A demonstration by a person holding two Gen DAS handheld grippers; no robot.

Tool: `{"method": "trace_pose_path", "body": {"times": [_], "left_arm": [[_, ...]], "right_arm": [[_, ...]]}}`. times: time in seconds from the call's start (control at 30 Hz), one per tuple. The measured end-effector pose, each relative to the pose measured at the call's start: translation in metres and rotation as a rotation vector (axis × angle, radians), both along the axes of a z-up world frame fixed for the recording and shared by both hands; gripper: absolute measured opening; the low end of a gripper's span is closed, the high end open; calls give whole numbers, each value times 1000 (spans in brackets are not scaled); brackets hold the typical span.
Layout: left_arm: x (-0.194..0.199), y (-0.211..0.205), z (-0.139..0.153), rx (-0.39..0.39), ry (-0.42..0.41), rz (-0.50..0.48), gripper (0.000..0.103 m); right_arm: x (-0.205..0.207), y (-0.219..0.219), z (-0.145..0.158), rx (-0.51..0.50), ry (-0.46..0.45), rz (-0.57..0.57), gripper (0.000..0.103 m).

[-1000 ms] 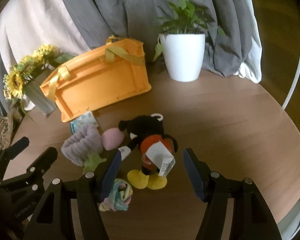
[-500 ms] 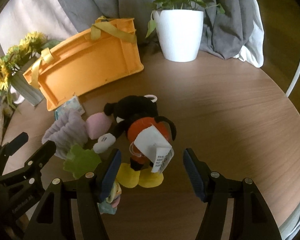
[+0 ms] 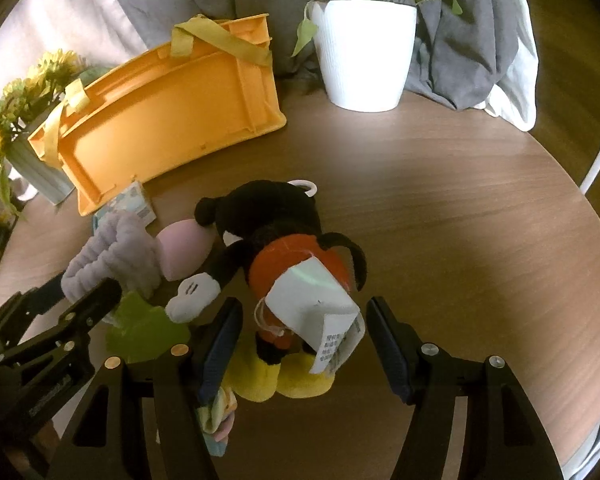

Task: Organize soft objects
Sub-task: 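Grasp the lavender scrunchie with the left tool while the right tool grasps the Mickey plush, then carry the scrunchie and Mickey plush into the orange crate and open both tools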

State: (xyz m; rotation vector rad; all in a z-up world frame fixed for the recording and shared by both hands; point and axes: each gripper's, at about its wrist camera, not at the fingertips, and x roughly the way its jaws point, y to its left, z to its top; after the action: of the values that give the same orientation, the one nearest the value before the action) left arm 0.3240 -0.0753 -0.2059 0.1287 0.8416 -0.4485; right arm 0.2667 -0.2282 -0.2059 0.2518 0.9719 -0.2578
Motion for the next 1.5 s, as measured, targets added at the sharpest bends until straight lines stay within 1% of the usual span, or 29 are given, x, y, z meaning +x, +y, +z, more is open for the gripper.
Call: {"method": "trace_pose_path", "body": {"times": [0.03,0.07,0.1,0.13,0.23,0.5,0.77,1.33,1.5], "left_arm": [[-1,0,0,3,-4,-2,42],[-1,0,1,3,-7,-3,37],[-1,0,2,4,-9,-5,34],[-1,-1,2,3,-9,-6,33],[-2,-1,5,3,-18,-5,30],[-9,-1,21,3,-64,9,29],[-19,1,43,-17,-110,28,28],[-45,13,100,-58,-209,107,28],[-49,21,117,-83,-247,129,28]], "right_arm": [[0,0,1,-2,-4,1,59],[0,0,1,-1,-7,1,55],[0,0,2,-1,-10,1,49],[1,0,2,-1,-11,3,43],[1,0,4,6,-14,12,40],[-3,0,14,-8,-63,24,36],[-8,-4,31,0,-114,29,35],[-24,-2,84,-14,-259,68,35],[-25,1,102,-14,-302,85,35]]}}
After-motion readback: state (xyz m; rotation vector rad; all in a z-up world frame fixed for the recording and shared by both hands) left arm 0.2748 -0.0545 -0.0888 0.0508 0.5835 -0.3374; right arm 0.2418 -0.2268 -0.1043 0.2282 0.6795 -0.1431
